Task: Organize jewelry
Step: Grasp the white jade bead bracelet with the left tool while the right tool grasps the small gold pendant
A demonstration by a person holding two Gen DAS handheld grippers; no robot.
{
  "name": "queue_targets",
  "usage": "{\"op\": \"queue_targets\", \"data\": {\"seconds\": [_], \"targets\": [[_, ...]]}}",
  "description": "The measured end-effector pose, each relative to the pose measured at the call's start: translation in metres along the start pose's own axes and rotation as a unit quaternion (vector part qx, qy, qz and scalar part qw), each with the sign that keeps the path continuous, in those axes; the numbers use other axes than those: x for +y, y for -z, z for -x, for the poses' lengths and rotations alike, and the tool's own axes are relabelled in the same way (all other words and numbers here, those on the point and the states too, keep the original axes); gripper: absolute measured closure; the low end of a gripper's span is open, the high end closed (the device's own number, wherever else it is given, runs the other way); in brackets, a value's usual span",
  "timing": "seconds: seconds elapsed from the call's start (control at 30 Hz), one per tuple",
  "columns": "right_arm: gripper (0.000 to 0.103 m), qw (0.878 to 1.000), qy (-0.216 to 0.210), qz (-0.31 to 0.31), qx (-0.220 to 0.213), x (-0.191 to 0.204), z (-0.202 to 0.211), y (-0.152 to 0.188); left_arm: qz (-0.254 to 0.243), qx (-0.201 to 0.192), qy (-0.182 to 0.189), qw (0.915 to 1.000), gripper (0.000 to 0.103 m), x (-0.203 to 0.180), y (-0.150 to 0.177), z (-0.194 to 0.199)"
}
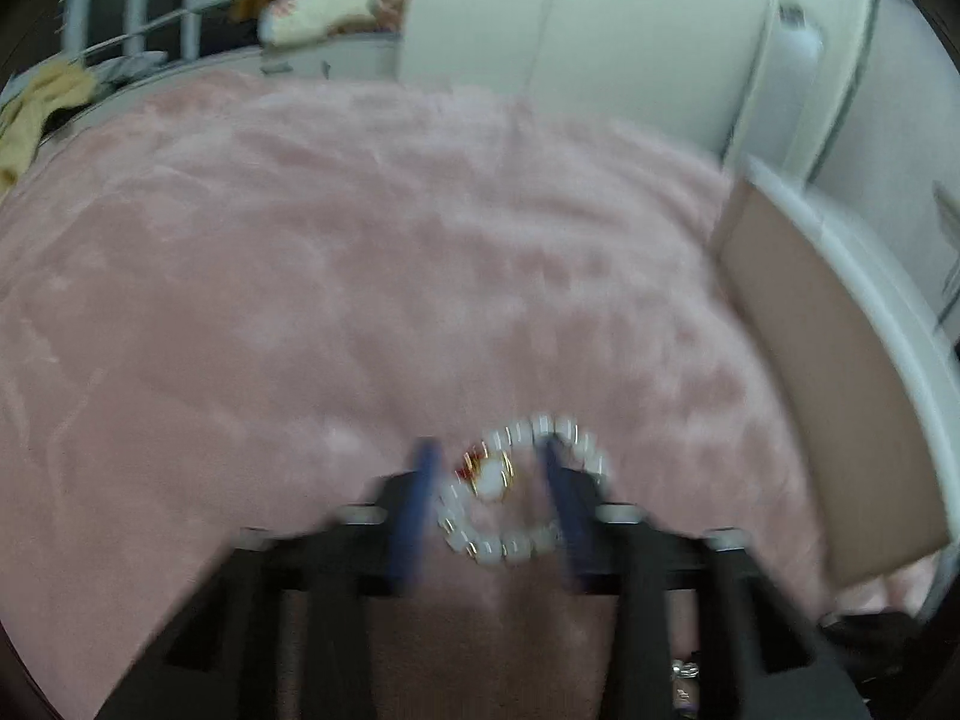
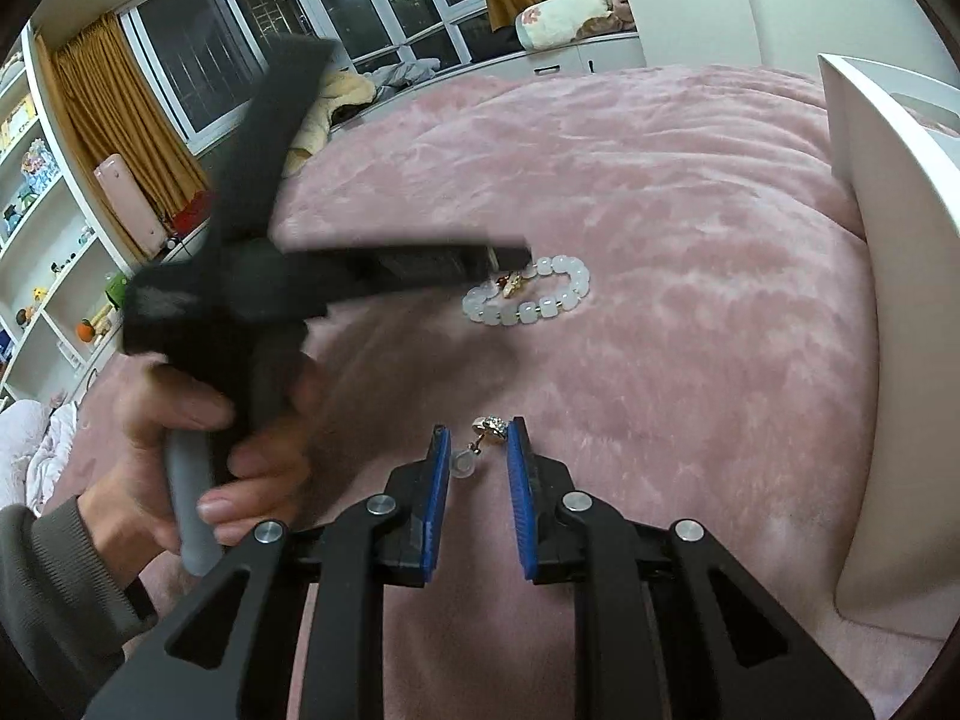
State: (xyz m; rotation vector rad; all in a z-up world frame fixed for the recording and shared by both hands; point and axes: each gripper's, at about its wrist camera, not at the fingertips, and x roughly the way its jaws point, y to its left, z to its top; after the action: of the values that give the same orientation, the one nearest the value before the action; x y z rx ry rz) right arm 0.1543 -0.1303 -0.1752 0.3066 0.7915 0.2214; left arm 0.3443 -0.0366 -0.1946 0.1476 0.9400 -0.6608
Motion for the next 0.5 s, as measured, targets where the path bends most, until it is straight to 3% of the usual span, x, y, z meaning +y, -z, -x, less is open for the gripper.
{"op": "queue_targets", "data": {"seconds": [0.07,0.17,0.5], "targets": [[0.083,1.0,-0.003,0.003,-0.002,0.002,0.006,0.002,-0.016,0.013,-0.009,0.9998,0.091,-0.007,0.004,-0.006],[0.083,1.0,-0.007,0.005,-0.008,0.005,0.017,0.002,0.001,0.013,-0.013,0.9998,0.092,-0.007,0.002,-0.004],[0.083,0.999,-0.016,0.01,-0.035,0.012,0.056,-0.004,-0.012,0.004,-0.039,0.9992,0.093,-0.019,-0.01,0.03]]}}
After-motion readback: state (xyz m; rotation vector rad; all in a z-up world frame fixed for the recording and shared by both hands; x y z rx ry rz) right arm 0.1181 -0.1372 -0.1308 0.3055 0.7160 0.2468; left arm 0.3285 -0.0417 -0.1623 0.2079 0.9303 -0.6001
